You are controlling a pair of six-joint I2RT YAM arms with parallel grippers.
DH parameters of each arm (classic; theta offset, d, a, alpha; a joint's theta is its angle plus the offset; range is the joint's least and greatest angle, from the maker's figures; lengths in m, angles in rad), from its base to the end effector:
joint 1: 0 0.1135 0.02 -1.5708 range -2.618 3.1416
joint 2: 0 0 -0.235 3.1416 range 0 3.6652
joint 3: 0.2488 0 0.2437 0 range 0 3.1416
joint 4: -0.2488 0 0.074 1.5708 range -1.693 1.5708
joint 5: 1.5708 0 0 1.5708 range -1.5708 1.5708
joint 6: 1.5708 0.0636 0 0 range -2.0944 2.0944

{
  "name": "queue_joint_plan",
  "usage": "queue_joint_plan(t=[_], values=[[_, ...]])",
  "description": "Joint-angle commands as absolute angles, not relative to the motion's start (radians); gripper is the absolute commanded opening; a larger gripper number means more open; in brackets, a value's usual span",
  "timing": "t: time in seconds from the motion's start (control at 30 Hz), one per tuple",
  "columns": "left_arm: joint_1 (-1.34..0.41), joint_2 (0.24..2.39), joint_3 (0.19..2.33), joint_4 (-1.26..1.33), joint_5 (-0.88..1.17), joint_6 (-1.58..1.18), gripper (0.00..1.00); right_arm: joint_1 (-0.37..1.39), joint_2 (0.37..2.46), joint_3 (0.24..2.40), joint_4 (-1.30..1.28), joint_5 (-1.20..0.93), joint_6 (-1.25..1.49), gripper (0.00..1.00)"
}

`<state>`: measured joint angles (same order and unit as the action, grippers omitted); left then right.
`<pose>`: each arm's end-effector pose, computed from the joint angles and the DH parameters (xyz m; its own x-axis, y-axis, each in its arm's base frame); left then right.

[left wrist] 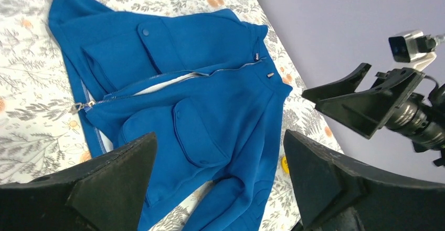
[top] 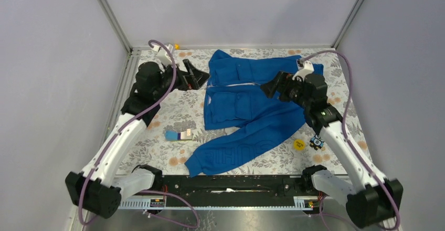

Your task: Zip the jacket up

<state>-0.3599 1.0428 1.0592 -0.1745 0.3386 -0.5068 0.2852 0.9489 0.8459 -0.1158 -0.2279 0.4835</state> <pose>0.2444 -0.1145 0.3593 -0.4391 -0.3239 -0.8380 0.4873 0.6977 -0.5250 0.2425 0.0861 0.3104 -0.4102 0.3517 -0.8415 -0.3332 0.8011 0.4972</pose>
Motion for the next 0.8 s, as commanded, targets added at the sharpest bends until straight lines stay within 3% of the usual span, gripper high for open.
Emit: queue_joint_plan(t=[0.0, 0.27, 0.43, 0.77], values=[[-0.315, 1.156, 1.075, -0.056, 0.418, -0.639, 0.99, 0.302, 1.121, 0.888, 0.153, -0.33, 0.496, 0.99], [-0.232, 1.38, 1.133, -0.041, 0.453, -0.795, 0.96, 0.516, 1.524, 0.964, 0.484, -0.049, 0.602, 0.87], [-0.181, 1.498, 1.16, -0.094, 0.438, -0.77, 0.9, 0.546, 1.763, 1.115, 0.494, 0.034, 0.704, 0.65], [-0.179, 1.649, 1.142, -0.074, 0.421, -0.661, 0.79, 0.67, 2.003, 1.237, 0.409, 0.192, 0.71, 0.67]])
